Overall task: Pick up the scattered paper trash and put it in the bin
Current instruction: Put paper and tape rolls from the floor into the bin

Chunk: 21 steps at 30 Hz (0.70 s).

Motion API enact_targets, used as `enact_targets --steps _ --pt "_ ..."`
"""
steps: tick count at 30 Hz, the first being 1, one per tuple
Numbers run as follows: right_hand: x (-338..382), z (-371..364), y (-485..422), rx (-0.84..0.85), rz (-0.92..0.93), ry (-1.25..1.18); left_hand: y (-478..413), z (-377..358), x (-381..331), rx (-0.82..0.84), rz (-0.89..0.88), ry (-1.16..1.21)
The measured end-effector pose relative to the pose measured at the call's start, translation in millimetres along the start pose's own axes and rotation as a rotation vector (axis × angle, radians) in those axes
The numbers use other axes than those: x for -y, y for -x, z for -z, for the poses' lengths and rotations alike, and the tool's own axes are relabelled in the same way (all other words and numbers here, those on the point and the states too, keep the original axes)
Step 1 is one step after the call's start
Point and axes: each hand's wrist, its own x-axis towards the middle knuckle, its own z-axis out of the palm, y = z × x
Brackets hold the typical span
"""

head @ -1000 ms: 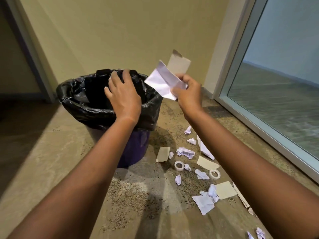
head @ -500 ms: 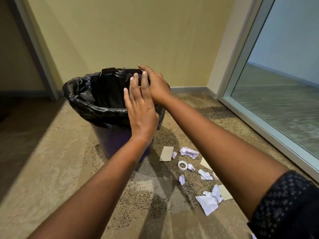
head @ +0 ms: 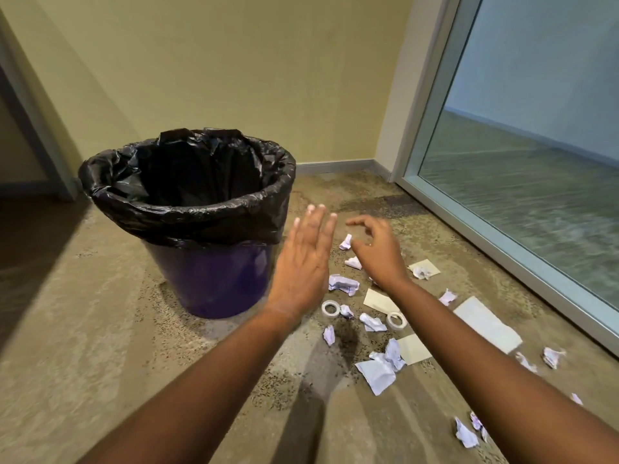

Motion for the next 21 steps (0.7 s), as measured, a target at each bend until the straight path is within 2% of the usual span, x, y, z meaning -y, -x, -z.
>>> enact_targets --steps 3,5,7,10,12,14,18,21 --pt "-55.9 16.6 22.2 0.041 -0.159 0.144 15.5 -4.7 -25.1 0.448 0.006 0.041" --pt "-91.9 29.8 35.9 0.094 -0.277 0.274 24.5 -13.4 -41.8 0.661 0.083 0.093" --pt "-121.5 44.4 52.2 0.185 -0.395 0.408 34.3 -26.4 -58.6 0.760 0.213 0.201" --pt "-147.5 67.2 83.8 0.409 -0.619 0.571 48.5 -39.4 -81.8 0.906 0.451 0.386" --pt "-155.3 80.0 103.8 0.542 -0.758 0.591 57.7 -44.8 -95.0 0.998 0.589 0.500" --pt "-157.8 89.3 119.2 0.620 -0.826 0.576 65.4 -48.6 -106.4 1.084 0.638 0.566" --pt "-174.4 89.3 142.4 0.528 -0.871 0.478 74.6 -57.4 -122.7 1.117 0.656 0.575" --pt "-184.9 77.0 157.6 0.504 -0.789 0.562 76.0 -60.5 -131.9 1.133 0.635 0.551"
